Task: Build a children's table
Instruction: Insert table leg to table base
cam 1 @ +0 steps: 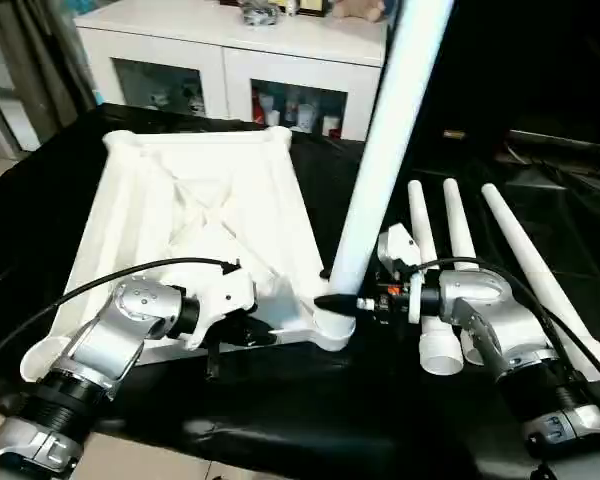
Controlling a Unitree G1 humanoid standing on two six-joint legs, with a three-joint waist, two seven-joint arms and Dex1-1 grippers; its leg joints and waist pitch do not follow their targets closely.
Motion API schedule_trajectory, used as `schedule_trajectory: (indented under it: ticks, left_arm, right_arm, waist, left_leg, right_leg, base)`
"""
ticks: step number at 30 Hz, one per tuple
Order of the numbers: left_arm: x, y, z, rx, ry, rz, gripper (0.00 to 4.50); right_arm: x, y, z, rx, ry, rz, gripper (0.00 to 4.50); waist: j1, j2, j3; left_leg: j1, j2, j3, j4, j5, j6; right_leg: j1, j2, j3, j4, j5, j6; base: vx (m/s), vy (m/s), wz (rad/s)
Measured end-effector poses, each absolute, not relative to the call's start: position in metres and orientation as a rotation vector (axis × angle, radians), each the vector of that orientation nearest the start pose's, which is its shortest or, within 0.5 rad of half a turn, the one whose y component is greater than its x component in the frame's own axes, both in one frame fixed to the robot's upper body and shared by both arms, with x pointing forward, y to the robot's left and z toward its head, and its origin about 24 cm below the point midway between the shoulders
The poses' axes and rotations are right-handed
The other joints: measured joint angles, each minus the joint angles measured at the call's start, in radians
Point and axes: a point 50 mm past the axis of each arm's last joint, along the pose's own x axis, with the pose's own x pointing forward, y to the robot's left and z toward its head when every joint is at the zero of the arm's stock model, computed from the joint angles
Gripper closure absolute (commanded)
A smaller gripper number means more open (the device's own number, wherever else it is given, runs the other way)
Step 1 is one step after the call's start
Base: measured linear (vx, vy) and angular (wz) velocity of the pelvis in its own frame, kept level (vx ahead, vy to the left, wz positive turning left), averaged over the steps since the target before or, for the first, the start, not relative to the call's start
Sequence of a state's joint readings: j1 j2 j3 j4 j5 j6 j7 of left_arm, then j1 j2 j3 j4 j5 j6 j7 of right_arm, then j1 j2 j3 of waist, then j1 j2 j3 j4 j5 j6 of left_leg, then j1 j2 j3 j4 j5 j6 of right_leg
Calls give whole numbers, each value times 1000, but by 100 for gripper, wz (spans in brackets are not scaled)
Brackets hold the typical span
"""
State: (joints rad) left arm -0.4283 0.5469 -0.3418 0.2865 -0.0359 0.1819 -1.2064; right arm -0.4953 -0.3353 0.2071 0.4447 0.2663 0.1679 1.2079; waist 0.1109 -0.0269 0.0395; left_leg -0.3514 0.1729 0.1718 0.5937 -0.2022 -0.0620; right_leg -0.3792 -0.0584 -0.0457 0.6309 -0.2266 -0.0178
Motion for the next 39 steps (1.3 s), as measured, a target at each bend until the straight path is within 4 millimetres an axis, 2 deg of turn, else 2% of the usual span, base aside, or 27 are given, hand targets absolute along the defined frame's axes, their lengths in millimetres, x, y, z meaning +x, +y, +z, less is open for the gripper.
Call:
schedule_trajectory:
  ticks: [5,7,14,17,18,21,27,31,39]
  left_arm:
    - [286,160,53,473,501,-1326,450]
    - [291,162,52,475,507,-1282,450]
    - [304,158,51,434,539,-1115,450]
    - [312,153,53,414,566,-1013,450]
    - [317,144,52,370,576,-953,450]
    - [329,119,52,312,598,-798,450]
    - [331,99,51,272,582,-718,450]
    - [332,97,51,270,583,-703,450]
    - [332,98,51,272,591,-690,450]
  right_arm:
    - [306,-122,61,-33,232,1328,262]
    - [311,-117,57,-10,212,1262,262]
    - [334,-103,52,37,194,1030,262]
    - [348,-91,55,23,207,898,262]
    - [354,-87,54,21,213,823,262]
    - [368,-80,56,-32,237,614,262]
    - [376,-73,61,-11,244,481,262]
    - [377,-73,61,28,252,452,262]
    - [378,-70,59,59,272,433,262]
  waist:
    - [-1,0,0]
    - [-5,0,0]
    - [-35,-1,0]
    - [-48,-2,0]
    - [-50,-2,1]
    - [-49,-2,1]
    - [-42,-1,-2]
    - [-37,-3,-3]
    - [-42,-3,-4]
  left_leg:
    - [4,0,0,0,0,0]
    - [4,0,0,0,0,-1]
    - [7,0,0,0,2,-3]
    - [7,0,-1,0,3,-4]
    - [7,0,-1,0,3,-4]
    - [9,0,0,0,3,-5]
    - [4,0,-1,-5,3,-5]
    - [5,0,-1,-8,3,-5]
    - [4,0,-1,-8,3,-5]
  right_leg:
    - [5,0,0,0,0,0]
    - [7,0,0,0,0,0]
    - [5,0,0,-1,-1,2]
    - [1,0,-1,-1,0,0]
    - [1,0,-1,-1,0,0]
    - [-1,0,0,-1,2,-3]
    - [-1,0,-1,-1,5,-8]
    - [-2,0,-2,-1,4,-6]
    - [-2,0,-1,-4,1,-1]
  base:
    - [0,0,0]
    - [0,0,0]
    - [0,0,0]
    - [0,0,0]
    - [0,0,0]
    - [0,0,0]
    - [0,0,0]
    - [0,0,0]
    - [0,0,0]
